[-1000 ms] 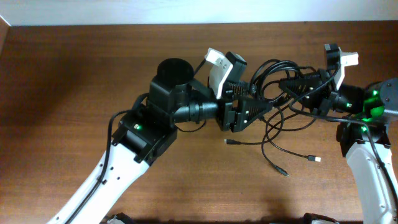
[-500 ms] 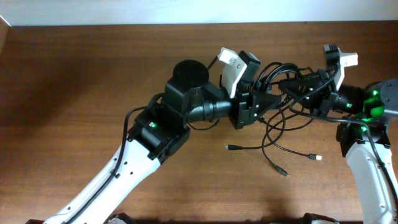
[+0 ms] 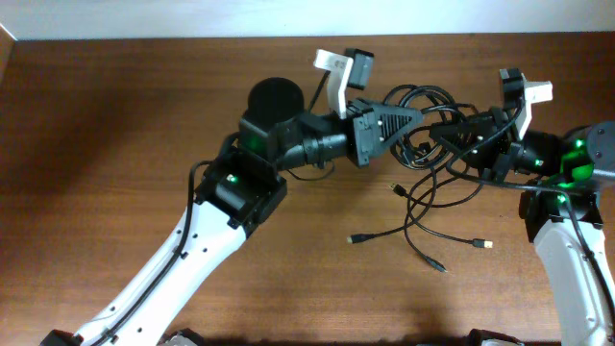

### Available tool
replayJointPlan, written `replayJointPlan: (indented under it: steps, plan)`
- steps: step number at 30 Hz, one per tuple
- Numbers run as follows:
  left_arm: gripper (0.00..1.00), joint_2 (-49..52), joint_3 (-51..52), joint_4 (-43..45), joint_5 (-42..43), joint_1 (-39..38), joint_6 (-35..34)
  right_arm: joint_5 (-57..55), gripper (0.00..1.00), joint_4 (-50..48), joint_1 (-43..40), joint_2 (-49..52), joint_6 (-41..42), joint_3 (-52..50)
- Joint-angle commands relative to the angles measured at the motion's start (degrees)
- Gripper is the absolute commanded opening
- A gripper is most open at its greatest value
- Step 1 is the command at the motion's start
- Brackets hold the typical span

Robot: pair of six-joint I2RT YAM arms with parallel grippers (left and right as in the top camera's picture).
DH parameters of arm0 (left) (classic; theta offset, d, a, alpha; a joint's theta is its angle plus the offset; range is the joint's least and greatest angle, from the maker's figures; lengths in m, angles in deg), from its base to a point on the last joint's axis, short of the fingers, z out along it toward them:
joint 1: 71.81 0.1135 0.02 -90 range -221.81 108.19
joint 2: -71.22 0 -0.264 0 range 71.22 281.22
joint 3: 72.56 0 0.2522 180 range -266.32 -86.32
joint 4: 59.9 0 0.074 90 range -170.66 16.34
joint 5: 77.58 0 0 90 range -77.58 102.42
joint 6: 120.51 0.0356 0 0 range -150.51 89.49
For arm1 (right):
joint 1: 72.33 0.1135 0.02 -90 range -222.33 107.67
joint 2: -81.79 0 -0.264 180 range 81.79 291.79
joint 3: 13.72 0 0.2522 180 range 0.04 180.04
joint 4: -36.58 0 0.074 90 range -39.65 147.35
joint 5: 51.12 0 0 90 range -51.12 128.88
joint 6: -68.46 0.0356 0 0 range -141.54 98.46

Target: Untangle cables

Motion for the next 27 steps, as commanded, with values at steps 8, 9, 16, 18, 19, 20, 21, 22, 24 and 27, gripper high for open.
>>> replayJointPlan:
  steps: [8, 9, 16, 18, 19, 20, 21, 22, 24, 27]
  plan:
    - [0.00, -4.1, -0.5, 13.5, 1.6, 10.6, -43.9, 0.0, 0.04, 0.0, -0.4, -0.2, -0.4, 0.0]
    - [0.00, -4.1, -0.5, 13.5, 1.6, 11.5, -47.7, -0.1, 0.04, 0.0, -0.4, -0.2, -0.4, 0.0]
    - [0.04, -4.1, -0.5, 16.5, 1.6, 23.8, -68.2, -0.1, 0.04, 0.0, -0.4, -0.2, -0.4, 0.0]
    - [0.12, -4.1, -0.5, 19.8, 1.6, 26.5, -68.2, -0.3, 0.04, 0.0, -0.4, -0.2, -0.5, 0.0]
    - [0.16, -4.1, -0.5, 20.8, 1.6, 27.7, -68.2, -0.3, 0.04, 0.0, -0.4, 0.0, -0.5, 0.0]
    - [0.18, -4.1, -0.5, 20.8, 1.6, 28.5, -68.2, -0.3, 0.04, 0.0, -0.4, 0.0, -0.4, 0.0]
    - [0.21, -4.1, -0.5, 20.8, 1.9, 29.0, -67.8, -0.3, 0.04, 0.0, -0.4, 0.2, -0.4, 0.0]
    - [0.25, -4.1, -0.5, 20.8, 2.2, 29.2, -64.0, -0.3, 0.04, 0.0, -0.4, 0.4, -0.4, 0.0]
    - [0.36, -4.1, -0.5, 20.8, 7.6, 29.1, -50.5, -0.3, 0.04, 0.0, -0.4, 0.5, -0.4, 0.0]
    - [0.57, -4.1, -0.5, 20.8, 22.3, 29.0, -28.1, -0.3, 0.04, 0.0, -0.4, 0.5, -0.4, 0.0]
